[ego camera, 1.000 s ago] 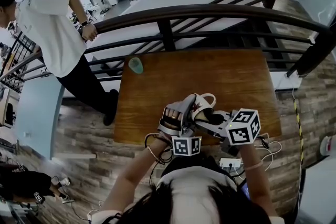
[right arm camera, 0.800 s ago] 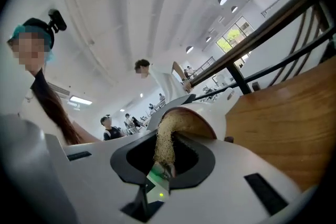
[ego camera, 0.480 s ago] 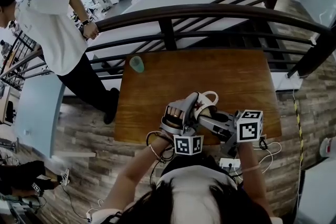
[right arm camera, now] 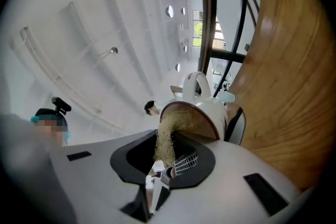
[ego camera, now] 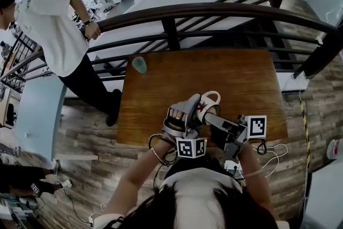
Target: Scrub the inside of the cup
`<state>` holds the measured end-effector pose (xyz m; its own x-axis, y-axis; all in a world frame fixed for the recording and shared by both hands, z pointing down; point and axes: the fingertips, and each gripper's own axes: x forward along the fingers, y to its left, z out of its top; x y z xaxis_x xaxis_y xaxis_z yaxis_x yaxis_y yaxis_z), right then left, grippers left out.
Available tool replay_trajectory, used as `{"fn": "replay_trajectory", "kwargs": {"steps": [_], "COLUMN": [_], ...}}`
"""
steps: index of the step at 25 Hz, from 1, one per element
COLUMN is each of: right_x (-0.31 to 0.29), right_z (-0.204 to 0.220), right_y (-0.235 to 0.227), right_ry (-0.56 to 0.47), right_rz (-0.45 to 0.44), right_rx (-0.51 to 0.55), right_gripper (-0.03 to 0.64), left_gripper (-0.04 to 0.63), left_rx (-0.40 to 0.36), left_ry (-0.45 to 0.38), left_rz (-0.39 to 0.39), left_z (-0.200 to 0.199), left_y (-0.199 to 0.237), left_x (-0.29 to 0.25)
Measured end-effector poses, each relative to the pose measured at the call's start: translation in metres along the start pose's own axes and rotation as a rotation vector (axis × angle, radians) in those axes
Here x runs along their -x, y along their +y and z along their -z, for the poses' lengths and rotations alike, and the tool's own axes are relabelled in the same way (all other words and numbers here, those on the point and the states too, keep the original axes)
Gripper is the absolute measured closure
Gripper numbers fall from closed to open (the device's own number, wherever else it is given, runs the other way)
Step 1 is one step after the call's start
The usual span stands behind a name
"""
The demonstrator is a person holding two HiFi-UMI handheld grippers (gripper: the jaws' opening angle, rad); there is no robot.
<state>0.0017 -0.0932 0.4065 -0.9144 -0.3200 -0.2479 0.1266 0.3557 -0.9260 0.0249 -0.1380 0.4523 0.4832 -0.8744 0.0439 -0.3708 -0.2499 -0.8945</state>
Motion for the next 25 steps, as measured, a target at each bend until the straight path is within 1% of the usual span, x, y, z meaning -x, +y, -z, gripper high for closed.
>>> {"fn": "replay_trajectory", "kwargs": {"steps": [4,8,13,16,18,20,22,25], "right_x": [0.001,0.003,0.004,0.005,0.004,0.004,0.005,0.006], "right_z": [0.0,-0.001,-0.005,-0.001,0.0,0.001,0.003,0.011], "right_y": [0.001,0.005,0.015,0.015,0.014,0.011,0.008,0.003], "right_ry": [-0.029,-0.055,-0.127,-0.13,-0.104,-0.055,0.017,0.146], "right_rz": [-0.045,-0.099,-0.202,-0.215,-0.194,-0.134,-0.048,0.064], "right_rx": [-0.093,-0.172,-0.244,-0.265,-0.241,-0.174,-0.081,0.086], "right_gripper": [0.548,0.548,0.548,0.548,0.548,0.548,0.548,0.548], "left_gripper": [0.207,0.207,0.207,0.207,0.207,0.207,0.207,0.207], "left_rx": [-0.006,0.011,0.034,0.026,0.027,0.028,0.021,0.003], "left_ry": [-0.003,-0.015,-0.013,-0.017,-0.023,-0.027,-0.031,-0.039], "left_rz": [0.002,0.004,-0.022,-0.023,-0.017,-0.002,0.009,0.022], "left_z": [0.0,-0.001,-0.002,-0.003,-0.002,-0.003,-0.006,-0.009], "left_y": [0.0,0.0,0.005,0.004,0.004,0.002,-0.001,-0.006], "left_x": [0.002,0.003,0.007,0.008,0.008,0.008,0.009,0.01]}}
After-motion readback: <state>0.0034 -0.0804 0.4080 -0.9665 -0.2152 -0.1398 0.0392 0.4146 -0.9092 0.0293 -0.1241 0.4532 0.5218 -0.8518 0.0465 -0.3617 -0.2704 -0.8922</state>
